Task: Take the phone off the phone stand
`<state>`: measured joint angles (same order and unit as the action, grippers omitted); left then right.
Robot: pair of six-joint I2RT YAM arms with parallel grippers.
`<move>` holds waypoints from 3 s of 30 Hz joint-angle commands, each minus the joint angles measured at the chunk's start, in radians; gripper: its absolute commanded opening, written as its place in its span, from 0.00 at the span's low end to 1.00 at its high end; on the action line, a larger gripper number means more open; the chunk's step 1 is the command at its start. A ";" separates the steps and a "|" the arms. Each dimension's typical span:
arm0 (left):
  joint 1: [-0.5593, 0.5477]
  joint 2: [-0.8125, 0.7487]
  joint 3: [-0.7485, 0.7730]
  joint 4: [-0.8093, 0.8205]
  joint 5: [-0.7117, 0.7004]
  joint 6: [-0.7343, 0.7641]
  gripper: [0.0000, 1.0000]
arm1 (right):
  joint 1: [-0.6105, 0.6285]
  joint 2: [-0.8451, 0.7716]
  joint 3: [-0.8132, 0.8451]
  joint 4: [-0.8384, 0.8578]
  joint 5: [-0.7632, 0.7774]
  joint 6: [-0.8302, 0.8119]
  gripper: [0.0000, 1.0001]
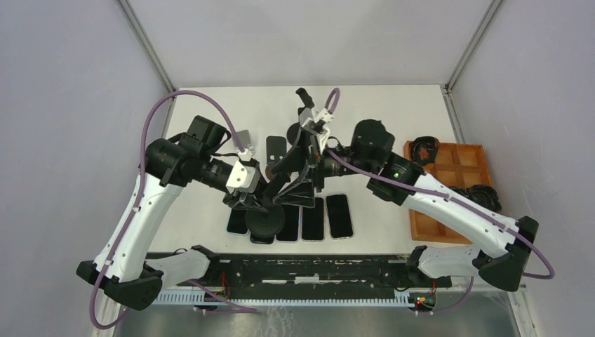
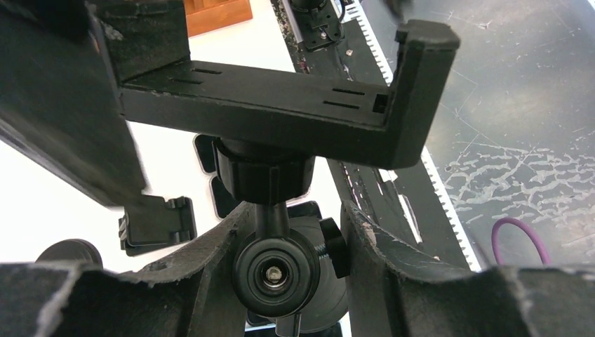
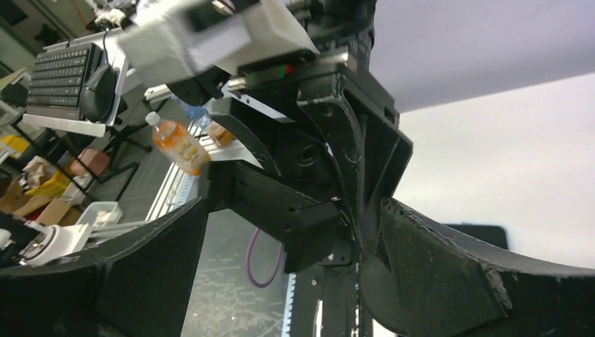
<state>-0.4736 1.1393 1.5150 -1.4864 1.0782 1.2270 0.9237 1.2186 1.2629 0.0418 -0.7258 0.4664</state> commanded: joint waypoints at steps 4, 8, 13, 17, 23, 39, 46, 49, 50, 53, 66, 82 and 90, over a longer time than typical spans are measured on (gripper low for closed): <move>-0.003 -0.024 0.013 0.022 0.064 0.067 0.02 | 0.055 0.057 0.070 0.005 -0.010 -0.010 0.96; -0.003 -0.027 0.007 0.021 0.058 0.069 0.02 | 0.055 0.043 0.033 0.077 -0.036 0.037 0.78; -0.003 -0.023 0.009 0.021 0.054 0.072 0.02 | 0.055 0.038 0.020 0.079 -0.038 0.055 0.40; -0.003 -0.017 0.012 0.065 0.031 0.009 0.12 | 0.053 0.038 0.049 0.034 -0.026 0.029 0.08; -0.003 -0.054 0.001 0.238 -0.031 -0.213 0.95 | -0.034 -0.001 0.097 -0.023 0.045 0.011 0.00; -0.003 -0.093 -0.012 0.416 -0.284 -0.510 1.00 | -0.512 -0.109 0.034 -0.049 0.183 0.111 0.00; -0.002 -0.053 -0.012 0.498 -0.472 -0.704 1.00 | -0.584 -0.090 -0.088 0.089 0.349 -0.038 0.00; 0.001 -0.026 -0.059 0.541 -0.579 -0.804 1.00 | -0.616 -0.066 -0.161 0.253 0.402 -0.068 0.00; 0.004 -0.024 -0.090 0.559 -0.610 -0.828 1.00 | -0.624 -0.052 -0.181 0.299 0.420 -0.066 0.00; 0.012 -0.031 -0.175 0.610 -0.664 -0.874 1.00 | -0.647 0.013 -0.195 0.422 0.415 -0.040 0.00; 0.170 -0.036 -0.246 0.726 -0.652 -0.929 1.00 | -0.677 0.166 -0.370 0.869 0.430 0.026 0.00; 0.346 -0.039 -0.311 0.971 -0.728 -0.936 1.00 | -0.677 -0.098 -0.571 0.502 0.547 -0.201 0.98; 0.422 0.028 -0.663 1.323 -0.706 -0.985 1.00 | -0.678 -0.413 -0.685 0.259 0.949 -0.280 0.98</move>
<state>-0.0761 1.1301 1.0325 -0.3874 0.3660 0.2996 0.2489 0.9329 0.6727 0.4271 -0.0372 0.2443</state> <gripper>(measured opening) 0.997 0.979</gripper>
